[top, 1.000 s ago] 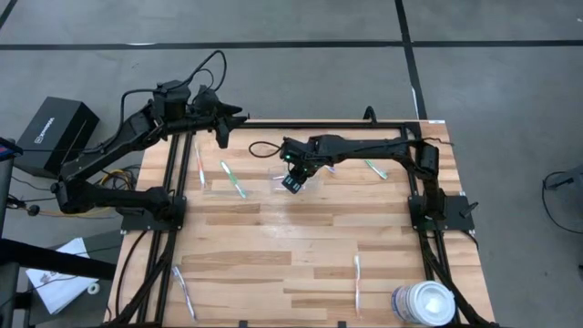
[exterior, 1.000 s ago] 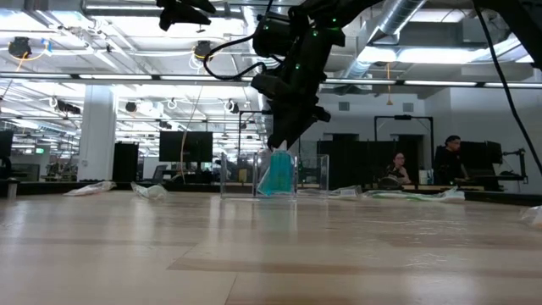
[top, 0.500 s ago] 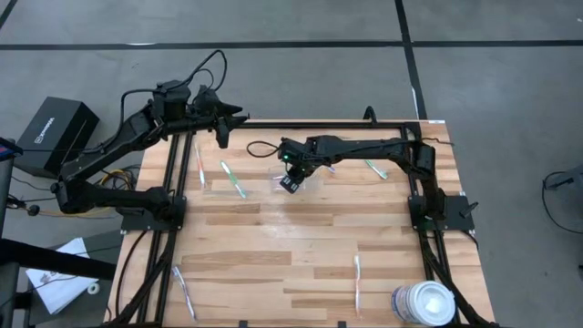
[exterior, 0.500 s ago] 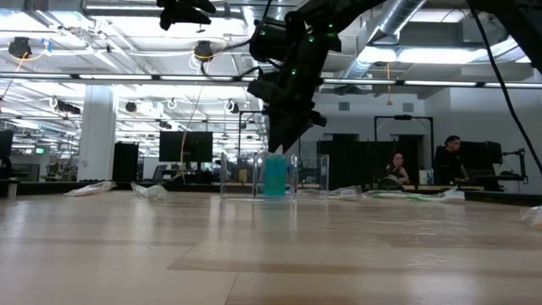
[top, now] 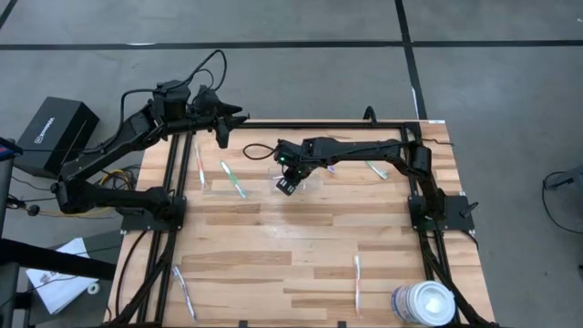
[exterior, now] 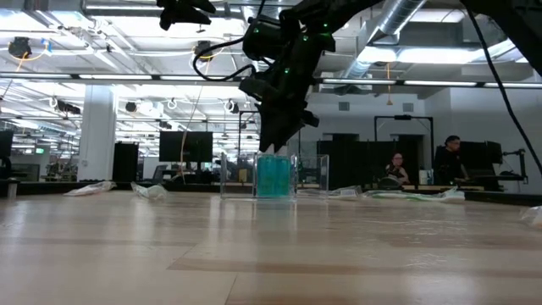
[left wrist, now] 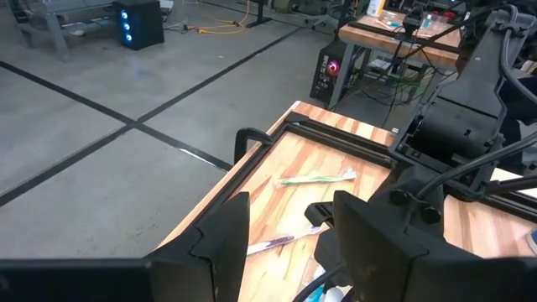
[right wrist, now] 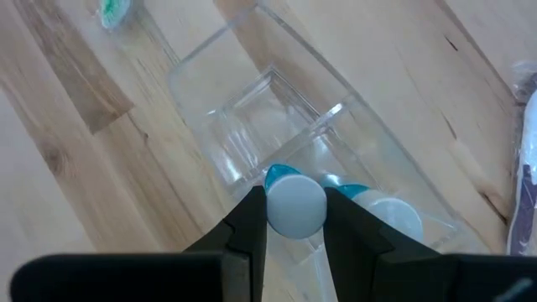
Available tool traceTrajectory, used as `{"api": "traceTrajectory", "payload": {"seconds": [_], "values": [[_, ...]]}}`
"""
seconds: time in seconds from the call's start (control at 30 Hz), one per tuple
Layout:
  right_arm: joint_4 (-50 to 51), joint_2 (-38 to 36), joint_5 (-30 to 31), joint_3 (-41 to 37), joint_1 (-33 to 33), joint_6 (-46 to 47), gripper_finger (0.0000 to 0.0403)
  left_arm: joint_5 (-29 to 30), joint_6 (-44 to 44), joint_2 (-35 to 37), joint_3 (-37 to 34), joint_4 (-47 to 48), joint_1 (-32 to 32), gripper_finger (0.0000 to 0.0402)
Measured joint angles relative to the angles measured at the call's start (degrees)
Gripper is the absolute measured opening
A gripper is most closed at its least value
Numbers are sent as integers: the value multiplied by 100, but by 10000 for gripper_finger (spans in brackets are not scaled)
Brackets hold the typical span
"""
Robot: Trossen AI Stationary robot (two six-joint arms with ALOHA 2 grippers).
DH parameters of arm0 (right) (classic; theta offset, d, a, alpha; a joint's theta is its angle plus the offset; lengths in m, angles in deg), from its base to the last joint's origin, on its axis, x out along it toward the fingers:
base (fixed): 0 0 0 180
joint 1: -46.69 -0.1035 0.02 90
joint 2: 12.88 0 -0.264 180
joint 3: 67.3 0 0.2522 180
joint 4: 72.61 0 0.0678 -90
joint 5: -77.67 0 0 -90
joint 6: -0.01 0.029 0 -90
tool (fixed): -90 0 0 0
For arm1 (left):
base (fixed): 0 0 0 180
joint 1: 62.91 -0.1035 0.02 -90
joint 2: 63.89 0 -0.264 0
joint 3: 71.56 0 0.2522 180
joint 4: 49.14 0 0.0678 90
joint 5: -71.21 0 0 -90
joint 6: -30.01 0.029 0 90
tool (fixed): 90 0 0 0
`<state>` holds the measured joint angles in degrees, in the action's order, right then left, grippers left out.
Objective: Pick & Place toothbrushing station
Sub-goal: Put the blue mouthwash into the transparent organizer, then adjust the blue mouthwash in the transparent organizer
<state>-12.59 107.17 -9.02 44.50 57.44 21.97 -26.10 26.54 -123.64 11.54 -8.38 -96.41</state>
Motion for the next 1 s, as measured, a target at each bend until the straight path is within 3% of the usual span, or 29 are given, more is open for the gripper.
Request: {"api": "traceTrajectory", "payload": {"seconds": [0.2, 0.43, 0.57, 1.0], "values": [[-3, 4, -28, -2, 0, -96, 87, 0, 1, 1, 0, 0, 0, 167], [27, 52, -234, -29, 29, -36, 195, 0, 2, 0, 0, 0, -1, 167], [75, 42, -362, 75, 67, 39, 229, 0, 2, 1, 0, 0, -1, 167], [217, 52, -347, 587, 72, -94, 224, 0, 2, 1, 0, 2, 0, 167]]}}
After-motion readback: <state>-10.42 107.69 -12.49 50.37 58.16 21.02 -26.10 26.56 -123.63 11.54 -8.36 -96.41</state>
